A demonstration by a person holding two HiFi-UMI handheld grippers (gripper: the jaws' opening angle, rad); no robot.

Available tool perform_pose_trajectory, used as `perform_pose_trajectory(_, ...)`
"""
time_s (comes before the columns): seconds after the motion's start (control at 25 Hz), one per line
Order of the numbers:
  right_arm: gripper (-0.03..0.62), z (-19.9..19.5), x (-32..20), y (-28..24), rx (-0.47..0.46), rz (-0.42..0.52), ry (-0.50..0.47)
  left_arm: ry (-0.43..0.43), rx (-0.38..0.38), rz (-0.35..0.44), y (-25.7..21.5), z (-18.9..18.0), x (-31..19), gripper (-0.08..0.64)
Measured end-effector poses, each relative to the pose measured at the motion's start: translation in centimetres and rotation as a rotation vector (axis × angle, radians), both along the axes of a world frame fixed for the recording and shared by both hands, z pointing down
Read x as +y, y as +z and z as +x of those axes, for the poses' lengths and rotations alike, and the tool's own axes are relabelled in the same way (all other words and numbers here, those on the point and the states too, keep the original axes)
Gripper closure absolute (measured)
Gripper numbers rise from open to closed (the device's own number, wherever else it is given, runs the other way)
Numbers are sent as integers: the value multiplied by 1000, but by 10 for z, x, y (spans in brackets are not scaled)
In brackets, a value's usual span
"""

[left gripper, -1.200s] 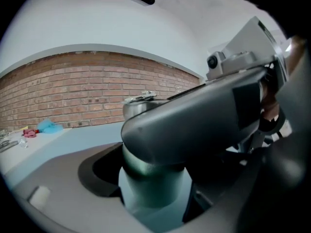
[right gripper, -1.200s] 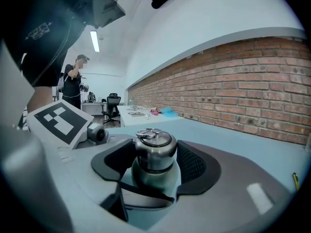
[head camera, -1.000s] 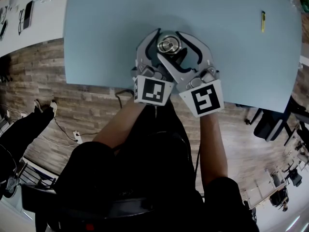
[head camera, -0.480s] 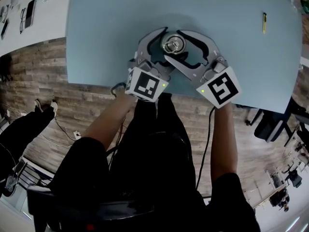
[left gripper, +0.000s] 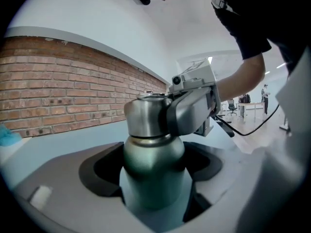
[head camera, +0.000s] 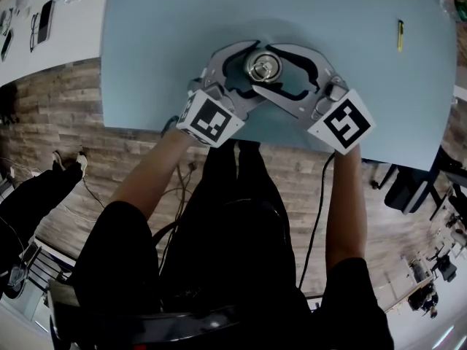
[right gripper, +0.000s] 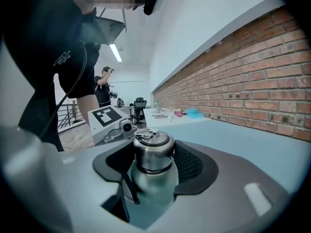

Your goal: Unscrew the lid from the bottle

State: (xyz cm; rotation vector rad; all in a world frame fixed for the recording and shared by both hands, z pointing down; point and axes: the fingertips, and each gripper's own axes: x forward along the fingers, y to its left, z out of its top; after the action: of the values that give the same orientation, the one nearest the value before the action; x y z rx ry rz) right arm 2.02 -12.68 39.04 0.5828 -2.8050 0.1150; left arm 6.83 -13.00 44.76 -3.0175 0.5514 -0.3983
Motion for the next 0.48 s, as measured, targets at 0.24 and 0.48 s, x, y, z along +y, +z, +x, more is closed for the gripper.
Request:
perform_pose_trajectory(0.24,331,0,1,0,2,-8,-15,34,9,-2,1,0,2,187)
perform_pose_trajectory(0.48,331,-2,1,-2,2,-1,-19,50,-16,0,0,0,2,186)
